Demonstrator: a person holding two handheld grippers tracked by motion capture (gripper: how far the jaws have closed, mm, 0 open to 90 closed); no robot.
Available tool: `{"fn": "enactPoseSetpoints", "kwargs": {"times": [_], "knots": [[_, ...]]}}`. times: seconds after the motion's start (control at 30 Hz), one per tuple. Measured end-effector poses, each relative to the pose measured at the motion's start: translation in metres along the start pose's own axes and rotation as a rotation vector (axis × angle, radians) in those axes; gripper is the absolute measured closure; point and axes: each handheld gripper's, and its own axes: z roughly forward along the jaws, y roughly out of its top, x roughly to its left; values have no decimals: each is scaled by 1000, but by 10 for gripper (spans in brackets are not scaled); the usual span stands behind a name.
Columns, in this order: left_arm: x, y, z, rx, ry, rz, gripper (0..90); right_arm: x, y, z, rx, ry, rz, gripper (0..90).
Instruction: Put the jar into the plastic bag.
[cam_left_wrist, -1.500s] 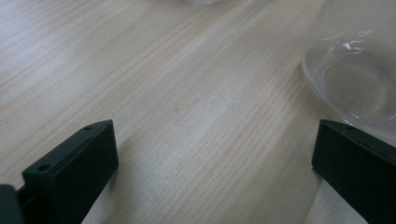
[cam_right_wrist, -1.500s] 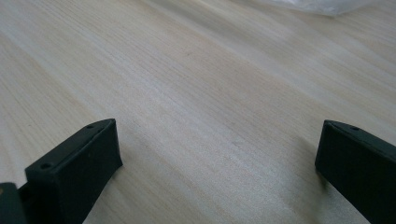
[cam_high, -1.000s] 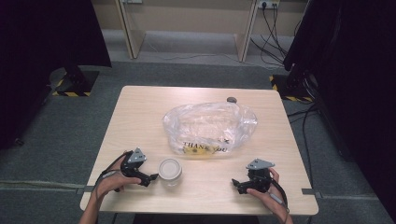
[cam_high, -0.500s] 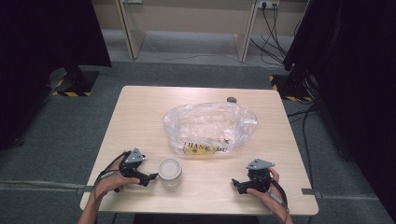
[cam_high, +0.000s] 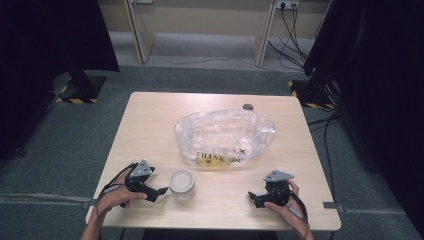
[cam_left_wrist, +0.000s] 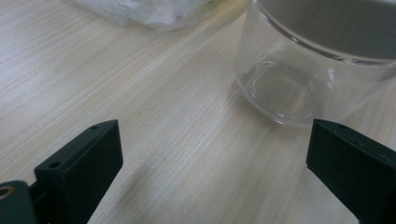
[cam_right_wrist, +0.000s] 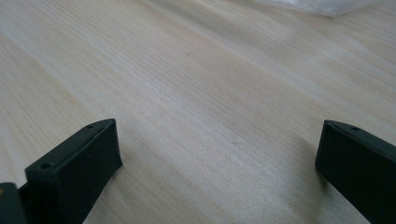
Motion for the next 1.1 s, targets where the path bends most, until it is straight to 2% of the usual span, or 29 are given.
{"fn": "enactPoseSetpoints", "kwargs": {"times": [0.27, 0.77, 1.1], "knots": [[-10, 2, -8, -14, 0, 11, 31, 0, 0, 0, 0, -1, 1, 2], [-28, 14, -7, -33, -26, 40, 30, 0, 0, 0, 0, -2, 3, 2], [-36, 25, -3, -37, -18, 54, 28, 0, 0, 0, 0, -2, 3, 2]]}}
